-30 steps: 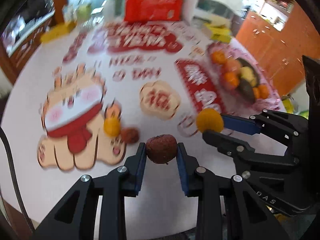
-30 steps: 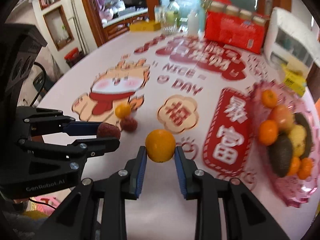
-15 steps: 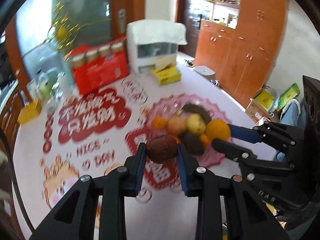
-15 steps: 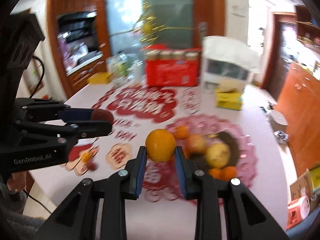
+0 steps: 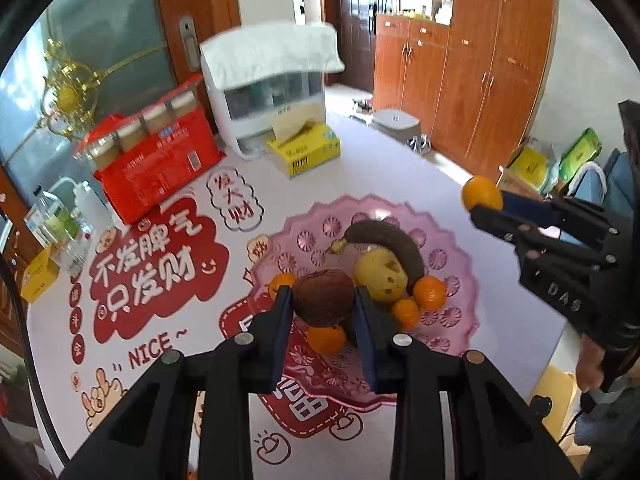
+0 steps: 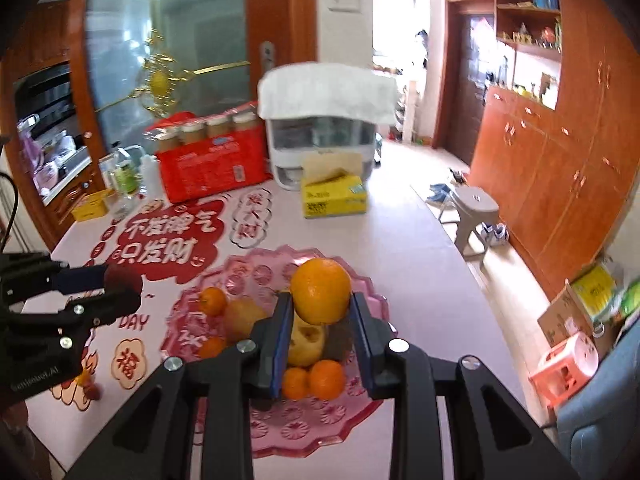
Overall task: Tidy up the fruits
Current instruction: 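Carry the red fruit and mandarin over the pink bowl with both tools, then open both tools to drop the fruits into the pink bowl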
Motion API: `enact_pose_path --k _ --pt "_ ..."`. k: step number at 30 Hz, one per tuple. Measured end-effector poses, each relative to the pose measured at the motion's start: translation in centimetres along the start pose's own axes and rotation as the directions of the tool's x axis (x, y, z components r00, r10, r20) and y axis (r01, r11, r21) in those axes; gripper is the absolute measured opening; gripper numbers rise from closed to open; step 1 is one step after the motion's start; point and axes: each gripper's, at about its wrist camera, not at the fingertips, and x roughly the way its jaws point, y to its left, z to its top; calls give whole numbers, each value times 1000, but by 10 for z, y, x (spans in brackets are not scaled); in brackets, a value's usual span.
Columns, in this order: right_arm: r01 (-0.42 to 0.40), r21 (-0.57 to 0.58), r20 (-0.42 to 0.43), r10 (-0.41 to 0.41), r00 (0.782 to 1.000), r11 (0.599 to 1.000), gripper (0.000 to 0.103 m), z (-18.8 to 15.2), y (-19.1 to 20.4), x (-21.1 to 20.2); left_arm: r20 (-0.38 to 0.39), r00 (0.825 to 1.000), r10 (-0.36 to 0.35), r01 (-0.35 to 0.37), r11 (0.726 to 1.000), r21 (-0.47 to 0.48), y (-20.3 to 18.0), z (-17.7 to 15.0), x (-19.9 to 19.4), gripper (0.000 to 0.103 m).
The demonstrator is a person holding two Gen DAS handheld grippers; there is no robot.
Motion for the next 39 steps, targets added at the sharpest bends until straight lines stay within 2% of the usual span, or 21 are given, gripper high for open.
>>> enact_pose_path --k 10,23,27,29,30,31,39 --pt "48 22 -137 -44 990 999 29 -20 -11 55 -155 988 -29 24 999 -32 12 -5 80 29" --pt "57 17 -254 -51 966 998 30 -34 -2 97 -264 963 -48 41 999 -33 14 -15 125 30" --pt "38 35 -269 -28 963 999 36 -35 -2 100 -264 964 -30 27 1000 -17 14 -15 125 37" --pt "33 46 -265 -19 964 998 46 -34 -3 99 -262 965 -28 24 1000 -18 14 -15 123 49" --pt "30 49 -261 -17 965 998 47 -34 -3 97 -257 966 -25 20 1000 -20 15 -14 121 58" --pt "28 50 -258 -14 966 998 47 -34 -3 96 -250 968 -21 16 1000 -21 15 -14 119 62" --pt "25 48 -248 -12 969 999 47 -35 0 90 -231 973 -7 1 1000 -25 16 -14 105 67"
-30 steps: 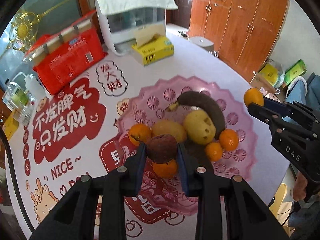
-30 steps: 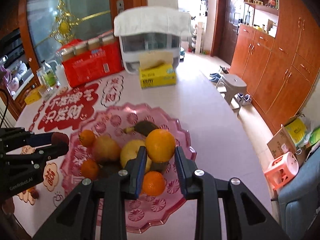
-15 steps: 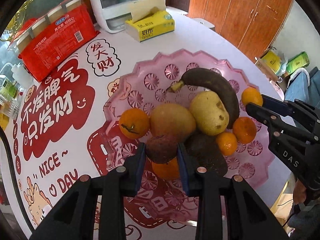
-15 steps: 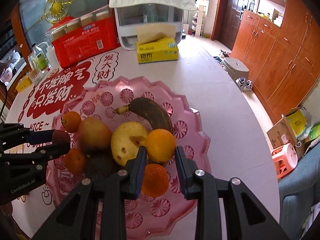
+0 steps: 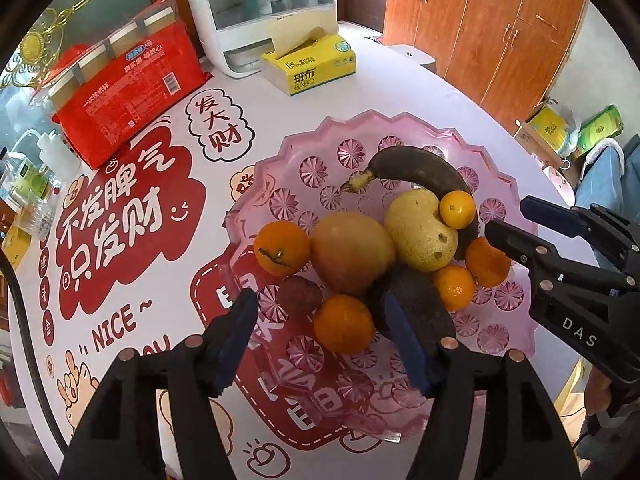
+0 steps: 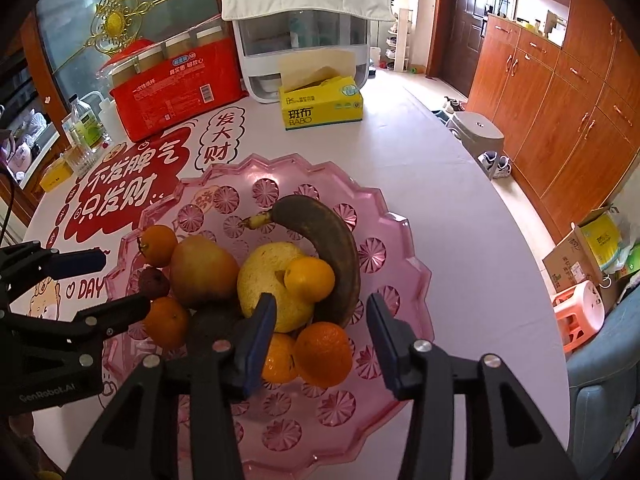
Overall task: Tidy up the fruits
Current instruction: 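Open both tools to drop the fruits into the pink bowl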
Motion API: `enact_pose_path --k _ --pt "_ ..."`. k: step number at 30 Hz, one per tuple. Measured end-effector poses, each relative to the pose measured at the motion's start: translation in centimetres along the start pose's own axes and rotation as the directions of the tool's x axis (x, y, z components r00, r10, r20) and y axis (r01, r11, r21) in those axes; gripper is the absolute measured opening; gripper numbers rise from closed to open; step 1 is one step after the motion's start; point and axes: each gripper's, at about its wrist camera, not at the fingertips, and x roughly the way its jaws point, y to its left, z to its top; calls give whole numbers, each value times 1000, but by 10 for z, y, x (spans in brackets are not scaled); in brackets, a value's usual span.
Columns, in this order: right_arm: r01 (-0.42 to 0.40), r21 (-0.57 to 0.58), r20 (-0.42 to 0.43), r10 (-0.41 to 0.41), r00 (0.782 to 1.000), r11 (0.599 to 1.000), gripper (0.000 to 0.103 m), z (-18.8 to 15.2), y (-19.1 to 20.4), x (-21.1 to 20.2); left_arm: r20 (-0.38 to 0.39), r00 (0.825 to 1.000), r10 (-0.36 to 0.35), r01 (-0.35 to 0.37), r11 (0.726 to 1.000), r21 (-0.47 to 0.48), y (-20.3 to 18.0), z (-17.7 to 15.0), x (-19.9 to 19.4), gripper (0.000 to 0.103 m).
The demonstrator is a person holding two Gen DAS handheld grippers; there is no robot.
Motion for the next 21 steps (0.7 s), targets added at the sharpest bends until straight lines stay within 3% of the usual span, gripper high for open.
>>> enact_pose_path --k 12,21 --pt "-6 -4 26 6 1000 1000 47 -8 4 -19 52 998 27 -26 1000 -15 0 -11 -28 78" --pt "-9 -13 43 10 999 1000 47 -20 11 -38 74 997 33 -30 999 -45 0 -28 -49 80"
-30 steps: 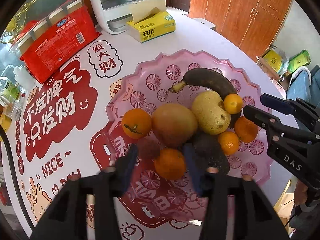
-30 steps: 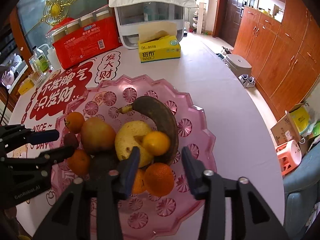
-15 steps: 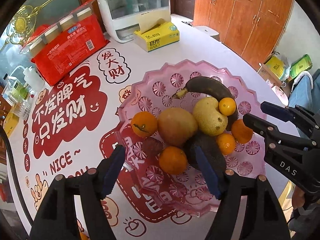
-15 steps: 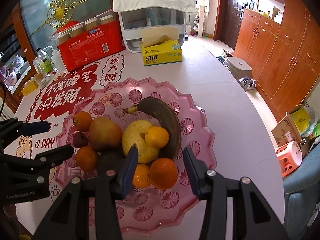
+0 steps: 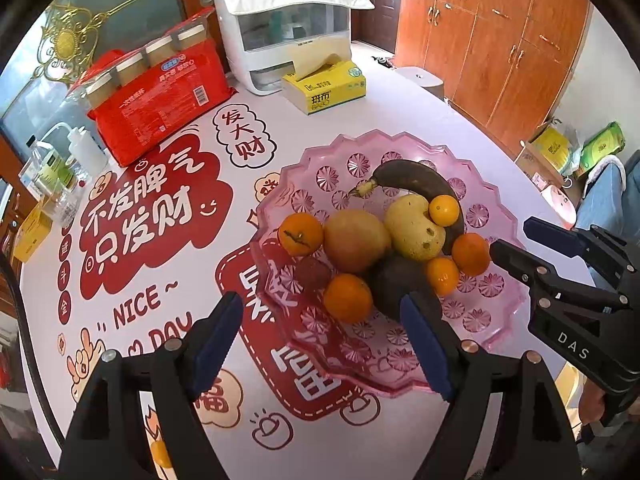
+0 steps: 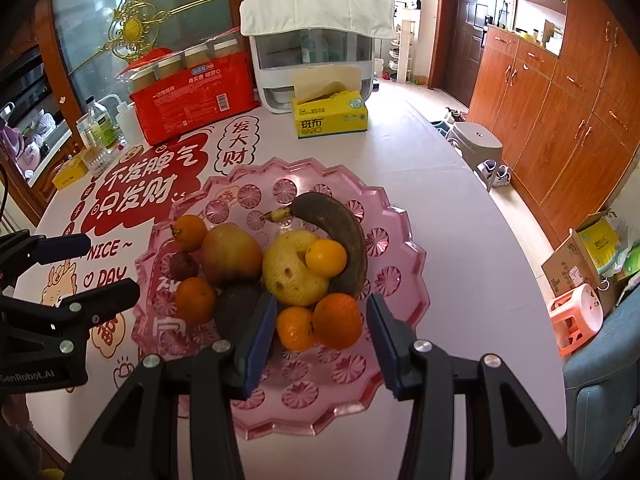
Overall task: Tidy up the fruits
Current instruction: 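Open both tools to drop the fruits into the pink bowl, then withdraw both tools from the bowl toward the last two fruits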
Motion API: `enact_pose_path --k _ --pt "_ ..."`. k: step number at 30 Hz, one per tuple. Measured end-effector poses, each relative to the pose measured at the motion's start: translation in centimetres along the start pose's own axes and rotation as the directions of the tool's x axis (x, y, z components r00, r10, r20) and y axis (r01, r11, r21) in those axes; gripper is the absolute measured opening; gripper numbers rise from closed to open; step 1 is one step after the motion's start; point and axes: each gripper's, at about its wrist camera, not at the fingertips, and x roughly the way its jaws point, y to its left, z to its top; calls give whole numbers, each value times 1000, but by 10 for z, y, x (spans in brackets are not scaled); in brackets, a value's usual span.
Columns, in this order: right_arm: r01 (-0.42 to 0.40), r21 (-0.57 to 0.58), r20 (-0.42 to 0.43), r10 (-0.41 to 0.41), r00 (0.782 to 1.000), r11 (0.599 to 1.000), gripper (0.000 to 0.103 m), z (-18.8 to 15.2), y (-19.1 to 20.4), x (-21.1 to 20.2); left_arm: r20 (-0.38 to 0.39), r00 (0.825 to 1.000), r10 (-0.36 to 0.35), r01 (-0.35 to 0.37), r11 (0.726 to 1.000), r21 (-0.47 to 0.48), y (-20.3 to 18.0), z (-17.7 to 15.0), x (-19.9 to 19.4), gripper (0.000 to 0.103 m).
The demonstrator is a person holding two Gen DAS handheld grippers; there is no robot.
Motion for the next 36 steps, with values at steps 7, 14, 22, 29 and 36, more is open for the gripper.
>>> enact_pose_path --k 7,14,22,29,36 --pt "-11 -9 15 11 1000 1000 47 -11 7 -16 23 1000 7 -7 999 -36 6 -16 -18 82" --pt "-32 -40 15 33 999 999 47 -25 23 -29 35 999 22 -19 997 -78 19 -40 -32 84" --pt "-103 -109 17 105 994 989 47 -40 61 -38 21 999 30 -26 986 -162 48 -78 -43 84" --pt "-165 -217 29 176 984 962 47 -44 104 -48 30 997 78 -68 966 -250 83 -108 -63 84" --pt "-220 -331 18 239 971 918 47 -51 152 -50 13 988 157 -139 909 -393 141 -155 -82 84"
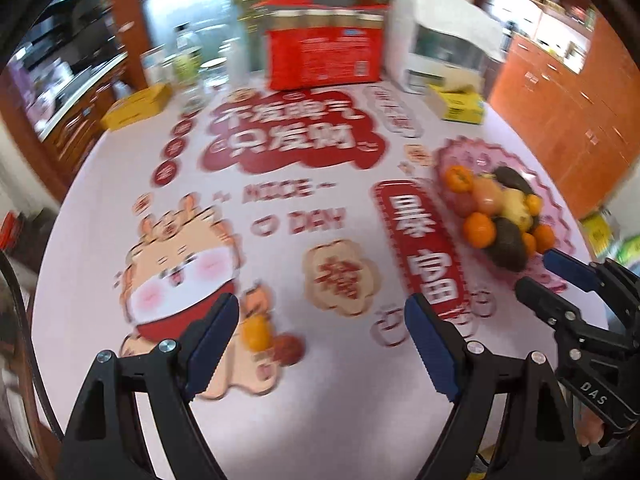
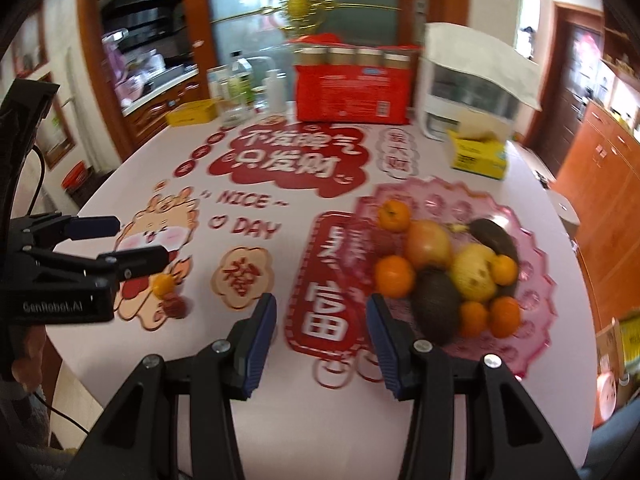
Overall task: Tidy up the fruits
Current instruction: 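Withdraw both tools from the bowl toward the last two fruits, then grasp the small yellow mandarin with the left tool while the right tool grasps the red fruit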
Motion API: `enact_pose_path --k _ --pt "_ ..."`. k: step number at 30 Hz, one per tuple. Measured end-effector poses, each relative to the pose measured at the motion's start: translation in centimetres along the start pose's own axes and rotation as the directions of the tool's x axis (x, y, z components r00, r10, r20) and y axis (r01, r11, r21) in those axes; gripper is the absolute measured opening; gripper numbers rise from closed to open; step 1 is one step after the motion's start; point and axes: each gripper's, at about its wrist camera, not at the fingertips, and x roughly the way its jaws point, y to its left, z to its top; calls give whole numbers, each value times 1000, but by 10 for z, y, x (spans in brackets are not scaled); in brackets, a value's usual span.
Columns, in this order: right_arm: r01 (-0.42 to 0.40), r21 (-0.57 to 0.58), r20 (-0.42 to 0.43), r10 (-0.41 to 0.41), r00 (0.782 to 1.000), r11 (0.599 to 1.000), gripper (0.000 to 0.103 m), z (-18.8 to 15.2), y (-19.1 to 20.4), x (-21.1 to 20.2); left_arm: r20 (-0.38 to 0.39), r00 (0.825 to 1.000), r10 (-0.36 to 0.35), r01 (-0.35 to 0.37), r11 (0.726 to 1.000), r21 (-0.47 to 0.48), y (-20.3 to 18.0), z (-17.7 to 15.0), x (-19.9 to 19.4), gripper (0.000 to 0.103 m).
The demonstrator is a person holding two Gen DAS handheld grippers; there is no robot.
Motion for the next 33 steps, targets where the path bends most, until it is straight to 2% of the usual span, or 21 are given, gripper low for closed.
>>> enact_pose_path --k 6,11,18,25,33 --pt "-62 -61 -31 60 998 996 47 5 33 22 -50 997 58 -63 992 -110 52 -26 10 84" --pt "-115 -84 -72 109 991 990 47 7 53 43 -89 993 79 -91 985 -145 70 -44 25 84" --pt "-200 -115 -139 184 973 973 47 1 76 75 -126 989 76 -93 987 -133 82 -55 54 83" --pt "-283 -168 -218 244 945 944 47 -10 106 106 -160 986 53 -71 991 -109 92 -55 72 66" --pt "-337 -228 -280 271 921 913 47 -15 137 133 -182 983 31 -48 995 -88 98 -53 79 65"
